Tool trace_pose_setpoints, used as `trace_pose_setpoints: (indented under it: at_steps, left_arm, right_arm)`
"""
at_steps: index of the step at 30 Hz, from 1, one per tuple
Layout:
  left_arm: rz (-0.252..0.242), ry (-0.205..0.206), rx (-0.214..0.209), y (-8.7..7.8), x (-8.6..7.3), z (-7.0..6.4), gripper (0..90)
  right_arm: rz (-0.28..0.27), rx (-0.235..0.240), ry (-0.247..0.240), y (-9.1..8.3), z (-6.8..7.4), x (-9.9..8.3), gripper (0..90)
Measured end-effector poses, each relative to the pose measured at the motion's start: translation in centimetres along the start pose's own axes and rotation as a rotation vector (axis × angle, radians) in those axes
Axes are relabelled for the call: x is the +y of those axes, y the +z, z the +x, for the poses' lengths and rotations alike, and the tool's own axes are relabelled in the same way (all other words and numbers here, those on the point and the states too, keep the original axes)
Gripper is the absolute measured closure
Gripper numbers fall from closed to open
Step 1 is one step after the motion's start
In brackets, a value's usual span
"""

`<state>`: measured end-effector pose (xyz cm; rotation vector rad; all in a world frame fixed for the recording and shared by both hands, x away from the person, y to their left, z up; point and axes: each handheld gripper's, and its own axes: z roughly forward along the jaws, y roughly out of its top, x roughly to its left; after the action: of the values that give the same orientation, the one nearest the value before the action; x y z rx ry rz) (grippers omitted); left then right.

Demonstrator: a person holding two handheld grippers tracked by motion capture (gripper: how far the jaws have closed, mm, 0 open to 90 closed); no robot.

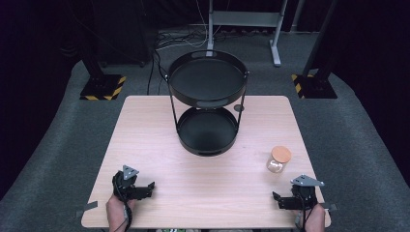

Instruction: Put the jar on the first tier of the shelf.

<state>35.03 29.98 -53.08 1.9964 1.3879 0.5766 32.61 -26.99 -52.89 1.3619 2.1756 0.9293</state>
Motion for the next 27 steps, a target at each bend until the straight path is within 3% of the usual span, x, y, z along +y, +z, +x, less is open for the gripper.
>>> trace_pose_setpoints:
  at_steps: [11,27]
  left_arm:
    - [-0.001,0.004,-0.001,0.0,0.0,0.0,0.4]
    - [-0.001,0.005,0.0,0.0,0.0,0.0,0.4]
  right_arm:
    - [-0.014,-0.004,0.02,0.1,-0.2,0.4,0.4]
    - [-0.035,-0.025,-0.015,1.2,-0.1,3.1,0.9]
